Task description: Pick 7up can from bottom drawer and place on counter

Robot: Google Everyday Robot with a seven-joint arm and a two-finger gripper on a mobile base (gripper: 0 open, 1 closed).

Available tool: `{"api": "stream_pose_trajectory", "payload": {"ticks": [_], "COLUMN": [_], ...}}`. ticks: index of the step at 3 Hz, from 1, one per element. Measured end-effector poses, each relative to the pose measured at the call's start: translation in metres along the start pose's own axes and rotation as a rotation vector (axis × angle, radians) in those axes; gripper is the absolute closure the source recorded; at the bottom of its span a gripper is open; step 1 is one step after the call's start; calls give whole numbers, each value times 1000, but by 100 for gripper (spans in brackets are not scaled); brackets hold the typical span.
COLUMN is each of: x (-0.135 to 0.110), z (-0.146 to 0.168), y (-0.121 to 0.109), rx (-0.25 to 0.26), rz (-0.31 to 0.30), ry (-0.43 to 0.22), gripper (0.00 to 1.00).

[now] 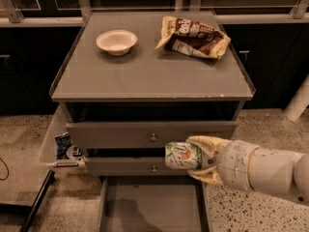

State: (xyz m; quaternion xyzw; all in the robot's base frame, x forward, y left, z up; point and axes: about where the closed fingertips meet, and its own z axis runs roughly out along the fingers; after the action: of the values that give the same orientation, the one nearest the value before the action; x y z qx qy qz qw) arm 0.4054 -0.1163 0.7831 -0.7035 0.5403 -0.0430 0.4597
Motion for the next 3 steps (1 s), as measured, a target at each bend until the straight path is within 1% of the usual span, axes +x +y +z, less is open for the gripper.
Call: {"api": "stream_pose_trajectory", "payload": {"ticks": [1,2,3], "x": [0,-6,-12], "z": [-6,-19,-37], "y": [-18,-70,-147], "rx": [37,84,149], "rz": [62,138,185], "ry": [-78,-183,-211], "gripper": [100,100,100]}}
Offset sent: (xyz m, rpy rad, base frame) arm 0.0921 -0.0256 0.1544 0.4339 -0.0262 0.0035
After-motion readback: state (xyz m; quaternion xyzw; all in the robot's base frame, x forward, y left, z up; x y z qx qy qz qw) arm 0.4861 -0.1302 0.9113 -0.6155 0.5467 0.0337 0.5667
